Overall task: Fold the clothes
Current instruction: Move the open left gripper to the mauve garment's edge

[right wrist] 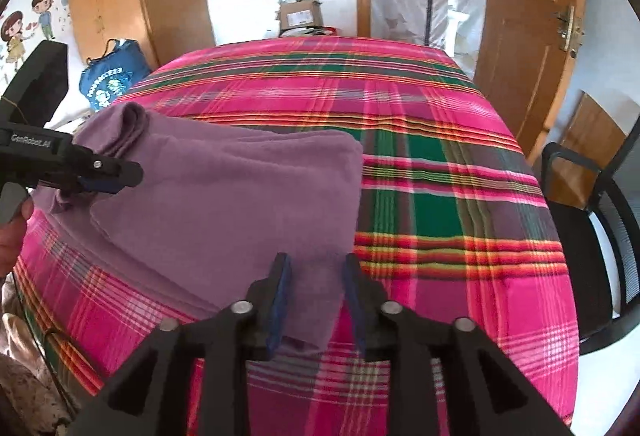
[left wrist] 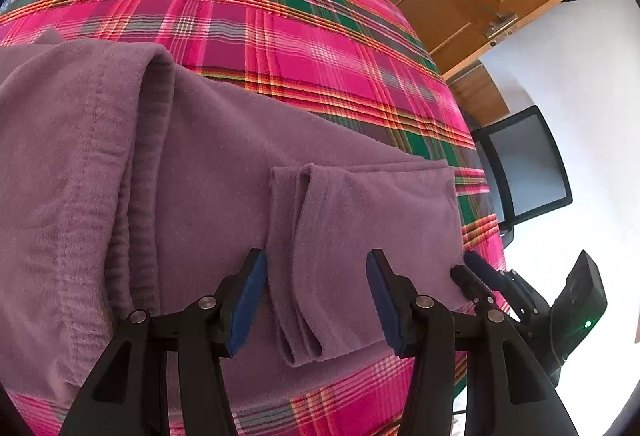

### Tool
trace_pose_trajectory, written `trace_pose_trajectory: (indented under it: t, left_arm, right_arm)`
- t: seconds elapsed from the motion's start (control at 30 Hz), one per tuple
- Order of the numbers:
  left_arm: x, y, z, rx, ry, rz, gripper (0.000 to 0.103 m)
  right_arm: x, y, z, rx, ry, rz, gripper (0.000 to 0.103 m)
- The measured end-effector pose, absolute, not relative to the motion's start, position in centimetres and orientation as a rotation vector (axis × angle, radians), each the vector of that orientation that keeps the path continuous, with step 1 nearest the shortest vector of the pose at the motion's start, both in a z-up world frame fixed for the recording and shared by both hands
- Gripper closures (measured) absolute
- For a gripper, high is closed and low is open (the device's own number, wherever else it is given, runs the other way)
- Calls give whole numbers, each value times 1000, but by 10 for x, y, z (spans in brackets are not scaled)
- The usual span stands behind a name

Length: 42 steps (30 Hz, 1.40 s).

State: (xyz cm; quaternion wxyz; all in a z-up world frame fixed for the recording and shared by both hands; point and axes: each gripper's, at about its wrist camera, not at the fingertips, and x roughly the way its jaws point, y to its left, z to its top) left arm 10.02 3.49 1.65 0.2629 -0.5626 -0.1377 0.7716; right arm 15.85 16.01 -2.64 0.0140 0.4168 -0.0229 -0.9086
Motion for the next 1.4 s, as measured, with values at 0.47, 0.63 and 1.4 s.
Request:
trace_pose_trajectory:
  t: [0.47,0.63,1.4]
  left_arm:
    - [120,-29,60,-1420,-446,2173,49]
    - [121,-76,68,-1412,-512,2248,49]
    - [102,-232,51,-1487,-733,2421,49]
  right_arm:
    - [156,89,19,1075,28,-2758,71]
    - [151,33,18,1036,137,-2647,71]
    - [128,-181,4,766,497,-2249,46]
